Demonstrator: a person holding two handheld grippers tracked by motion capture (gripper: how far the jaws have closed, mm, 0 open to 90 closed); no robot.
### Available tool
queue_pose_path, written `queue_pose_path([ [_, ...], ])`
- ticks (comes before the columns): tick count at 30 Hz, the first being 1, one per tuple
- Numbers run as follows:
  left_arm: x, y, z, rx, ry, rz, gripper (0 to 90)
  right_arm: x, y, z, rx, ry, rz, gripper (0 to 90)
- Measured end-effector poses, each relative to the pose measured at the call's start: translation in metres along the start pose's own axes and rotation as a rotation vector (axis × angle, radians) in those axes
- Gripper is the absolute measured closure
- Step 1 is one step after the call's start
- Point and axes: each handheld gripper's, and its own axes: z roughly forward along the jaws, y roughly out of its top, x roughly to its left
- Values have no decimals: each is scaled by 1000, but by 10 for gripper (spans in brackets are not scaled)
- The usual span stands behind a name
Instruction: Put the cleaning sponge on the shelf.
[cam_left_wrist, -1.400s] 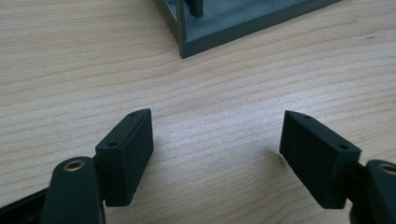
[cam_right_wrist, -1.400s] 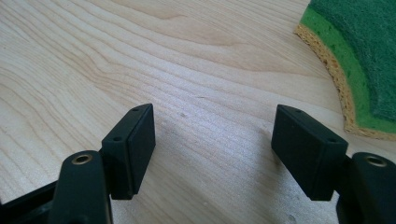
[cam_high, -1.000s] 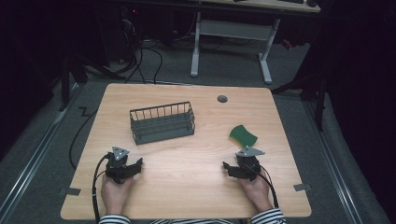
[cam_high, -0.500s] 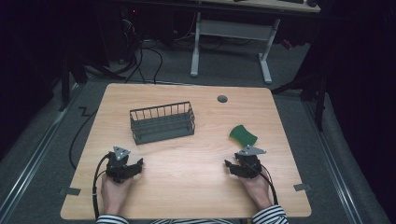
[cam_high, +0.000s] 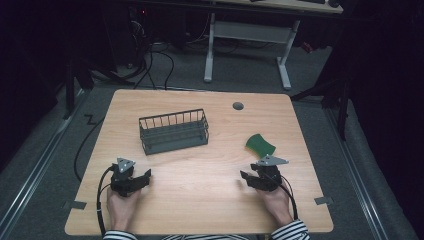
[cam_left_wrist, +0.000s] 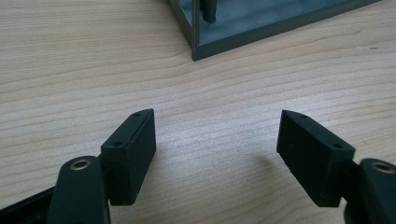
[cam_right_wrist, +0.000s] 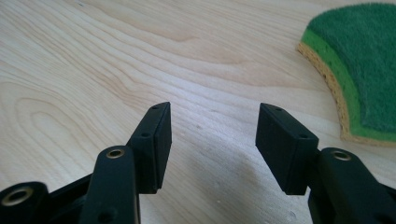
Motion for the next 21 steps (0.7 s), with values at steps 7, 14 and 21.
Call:
queue_pose_path([
  [7, 2, 5, -8, 6, -13, -23, 287, -1, 15, -5, -26, 62, 12, 486],
  [14, 6, 20, -21, -11, -9, -41, 314, 1, 42, -4, -59, 124, -6, 561],
  [21, 7, 37, -25, 2, -54, -36, 323, 7, 69, 7, -71, 176, -17, 571],
])
